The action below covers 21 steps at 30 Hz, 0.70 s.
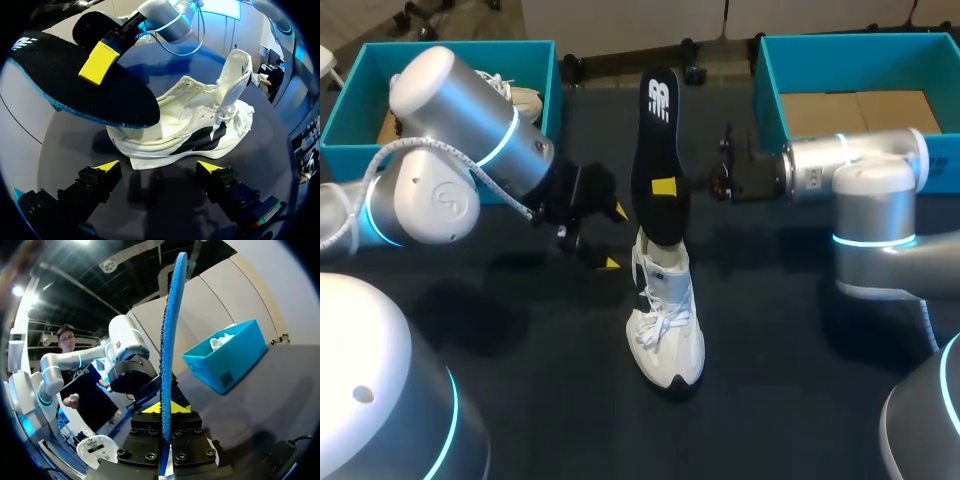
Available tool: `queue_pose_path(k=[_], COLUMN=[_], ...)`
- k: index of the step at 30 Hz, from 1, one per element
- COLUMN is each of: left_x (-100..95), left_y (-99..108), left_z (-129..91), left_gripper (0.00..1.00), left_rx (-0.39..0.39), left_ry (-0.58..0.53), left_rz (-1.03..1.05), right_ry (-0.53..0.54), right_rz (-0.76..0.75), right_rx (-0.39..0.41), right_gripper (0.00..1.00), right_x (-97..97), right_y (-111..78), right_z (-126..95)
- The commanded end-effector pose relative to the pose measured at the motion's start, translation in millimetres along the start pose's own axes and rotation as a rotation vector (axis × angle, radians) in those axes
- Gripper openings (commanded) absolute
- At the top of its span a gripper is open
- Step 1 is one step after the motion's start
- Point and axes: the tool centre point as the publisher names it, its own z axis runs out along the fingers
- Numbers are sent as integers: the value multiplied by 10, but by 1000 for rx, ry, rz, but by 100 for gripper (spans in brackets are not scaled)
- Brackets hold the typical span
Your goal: Take the shoe out of the shoebox, open the shoe tongue, remove and reinsert the insole, then place the shoe into the shoebox
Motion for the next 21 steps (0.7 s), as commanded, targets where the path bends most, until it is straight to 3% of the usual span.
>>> queue_pose_path(k=[1,21], left_x=[7,7], left_y=[24,11], left_z=[-9,4], left_gripper=[100,100], left_rx=[3,-2], left_ry=[-4,-4], left_rz=[-4,-2], right_ry=[-13,-43], right_rz=[-12,-108], right_rx=[-12,-4], right_gripper=[0,0], right_x=[6,30], right_y=[-48,-270], right_z=[17,70])
